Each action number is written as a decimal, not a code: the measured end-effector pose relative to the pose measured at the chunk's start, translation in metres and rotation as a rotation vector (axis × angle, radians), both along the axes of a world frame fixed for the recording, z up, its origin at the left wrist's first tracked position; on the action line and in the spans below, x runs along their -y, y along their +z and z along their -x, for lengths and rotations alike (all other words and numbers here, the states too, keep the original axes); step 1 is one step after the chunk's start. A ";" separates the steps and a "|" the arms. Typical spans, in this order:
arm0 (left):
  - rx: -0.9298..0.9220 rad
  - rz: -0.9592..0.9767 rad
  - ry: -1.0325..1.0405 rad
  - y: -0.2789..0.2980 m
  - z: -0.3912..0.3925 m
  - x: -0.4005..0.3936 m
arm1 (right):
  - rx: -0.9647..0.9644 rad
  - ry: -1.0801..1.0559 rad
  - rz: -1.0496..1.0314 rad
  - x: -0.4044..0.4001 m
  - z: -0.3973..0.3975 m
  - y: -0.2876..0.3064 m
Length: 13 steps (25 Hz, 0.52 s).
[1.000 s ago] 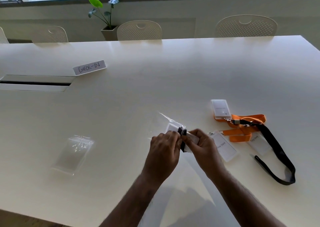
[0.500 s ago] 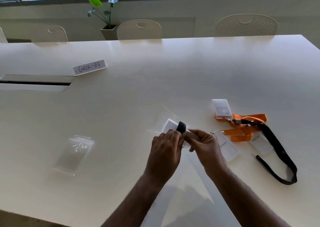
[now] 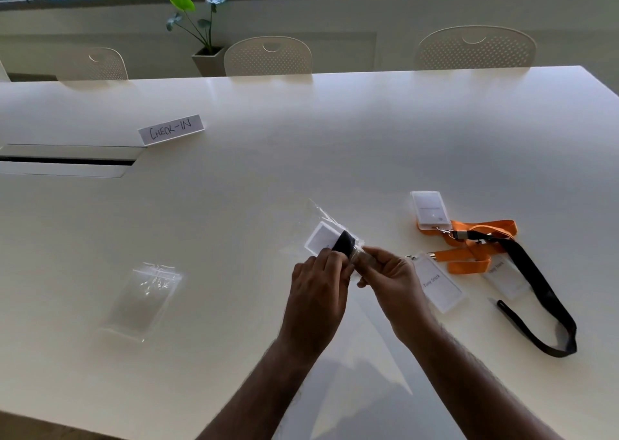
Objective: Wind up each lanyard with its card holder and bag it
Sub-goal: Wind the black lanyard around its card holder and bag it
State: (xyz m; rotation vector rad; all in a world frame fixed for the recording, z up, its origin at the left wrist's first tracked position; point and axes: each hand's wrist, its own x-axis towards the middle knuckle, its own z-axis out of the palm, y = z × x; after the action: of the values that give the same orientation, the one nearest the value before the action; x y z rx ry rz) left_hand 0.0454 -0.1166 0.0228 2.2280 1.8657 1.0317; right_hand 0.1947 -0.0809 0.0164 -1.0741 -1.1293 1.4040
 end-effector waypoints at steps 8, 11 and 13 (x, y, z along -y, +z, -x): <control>0.046 0.036 -0.007 -0.001 0.000 0.002 | -0.153 -0.015 0.030 -0.002 0.005 -0.001; 0.005 0.029 -0.014 0.002 0.004 -0.002 | -0.196 0.080 0.002 -0.003 0.008 -0.003; -0.011 0.028 -0.025 0.002 0.006 -0.004 | -0.195 0.077 -0.022 -0.003 0.010 -0.002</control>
State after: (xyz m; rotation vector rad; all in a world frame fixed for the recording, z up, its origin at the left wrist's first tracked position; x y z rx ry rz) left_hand 0.0392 -0.1129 0.0248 2.2398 1.8401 0.9862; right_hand 0.1848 -0.0782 0.0147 -0.8653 -1.0507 1.5186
